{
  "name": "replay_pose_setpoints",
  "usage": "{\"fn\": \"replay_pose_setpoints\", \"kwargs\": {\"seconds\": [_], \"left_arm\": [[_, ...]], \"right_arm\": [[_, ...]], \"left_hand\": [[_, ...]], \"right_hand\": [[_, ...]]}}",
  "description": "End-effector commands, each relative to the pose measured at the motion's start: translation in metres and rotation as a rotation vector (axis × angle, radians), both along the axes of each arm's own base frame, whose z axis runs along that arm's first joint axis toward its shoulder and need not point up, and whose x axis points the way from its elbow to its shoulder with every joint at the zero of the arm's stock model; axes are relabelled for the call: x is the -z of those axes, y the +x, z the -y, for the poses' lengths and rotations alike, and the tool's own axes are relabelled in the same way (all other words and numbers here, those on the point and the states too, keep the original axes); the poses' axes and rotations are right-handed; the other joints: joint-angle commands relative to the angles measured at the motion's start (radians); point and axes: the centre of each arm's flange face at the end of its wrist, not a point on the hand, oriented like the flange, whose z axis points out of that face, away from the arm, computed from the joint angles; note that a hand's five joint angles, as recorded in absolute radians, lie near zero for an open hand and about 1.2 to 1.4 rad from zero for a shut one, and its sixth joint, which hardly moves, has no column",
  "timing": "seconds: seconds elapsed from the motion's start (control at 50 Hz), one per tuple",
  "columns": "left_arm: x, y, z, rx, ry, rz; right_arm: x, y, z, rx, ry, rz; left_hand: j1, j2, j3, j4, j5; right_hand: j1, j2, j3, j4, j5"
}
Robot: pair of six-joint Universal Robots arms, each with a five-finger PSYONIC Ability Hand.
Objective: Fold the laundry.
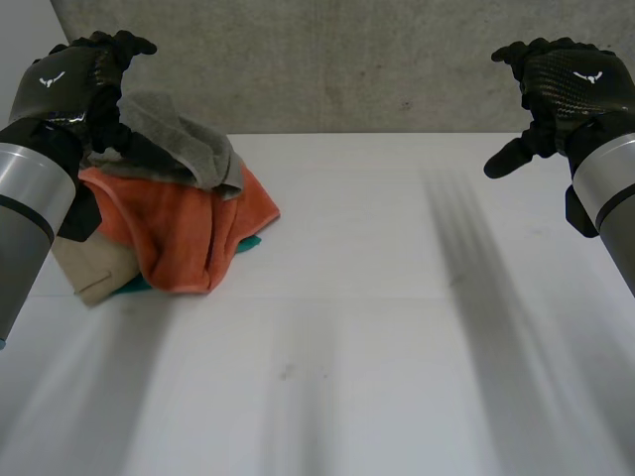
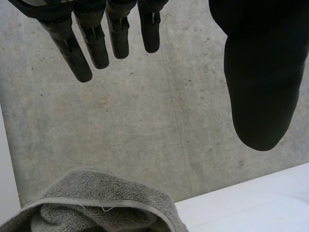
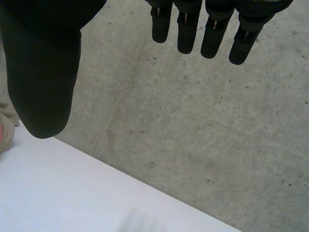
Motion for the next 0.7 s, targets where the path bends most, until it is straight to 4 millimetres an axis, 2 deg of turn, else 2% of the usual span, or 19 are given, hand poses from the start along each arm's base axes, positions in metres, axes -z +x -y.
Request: {"fn": "replay_pose_setpoints", "kwargs": {"seconds": [0.02,0.3,0.5,0.54,0.62,0.68,0.7], "left_arm": [[-0.001,0.0,0.0,0.001,-0.003,0.001],[-0.001,-0.001,0.001,-0.003,-0.015,0.032],[-0.003,-0.005,0.008,-0.035,-0.11,0.255],[-0.002,-0.008,0.016,-0.041,-0.13,0.291],[0.017,-0.014,0.048,-0.066,-0.157,0.382],[0.031,-0.017,0.081,-0.098,-0.184,0.464],[0.04,-0.013,0.098,-0.122,-0.178,0.51]], "right_arm": [[0.001,0.0,0.0,-0.001,0.003,-0.002],[0.001,0.001,-0.001,-0.005,0.004,-0.004],[0.002,0.004,-0.002,-0.053,0.006,-0.008],[0.003,0.004,-0.002,-0.054,0.007,-0.009],[0.004,0.005,-0.002,-0.056,0.009,-0.01],[0.004,0.004,-0.002,-0.054,0.01,-0.013],[0.004,0.004,-0.002,-0.054,0.01,-0.013]], "left_hand": [[-0.094,-0.104,-0.102,-0.104,-0.099],[-0.094,-0.104,-0.102,-0.104,-0.099],[-0.094,-0.104,-0.102,-0.104,-0.099],[-0.094,-0.104,-0.102,-0.104,-0.099],[-0.087,-0.098,-0.096,-0.098,-0.092],[-0.082,-0.092,-0.09,-0.092,-0.086],[-0.079,-0.089,-0.087,-0.089,-0.083]], "right_hand": [[-0.088,-0.097,-0.106,-0.108,-0.097],[-0.088,-0.097,-0.106,-0.108,-0.097],[-0.088,-0.097,-0.106,-0.108,-0.097],[-0.088,-0.097,-0.106,-0.108,-0.097],[-0.088,-0.097,-0.106,-0.108,-0.097],[-0.088,-0.097,-0.106,-0.108,-0.097],[-0.088,-0.097,-0.106,-0.108,-0.097]]}}
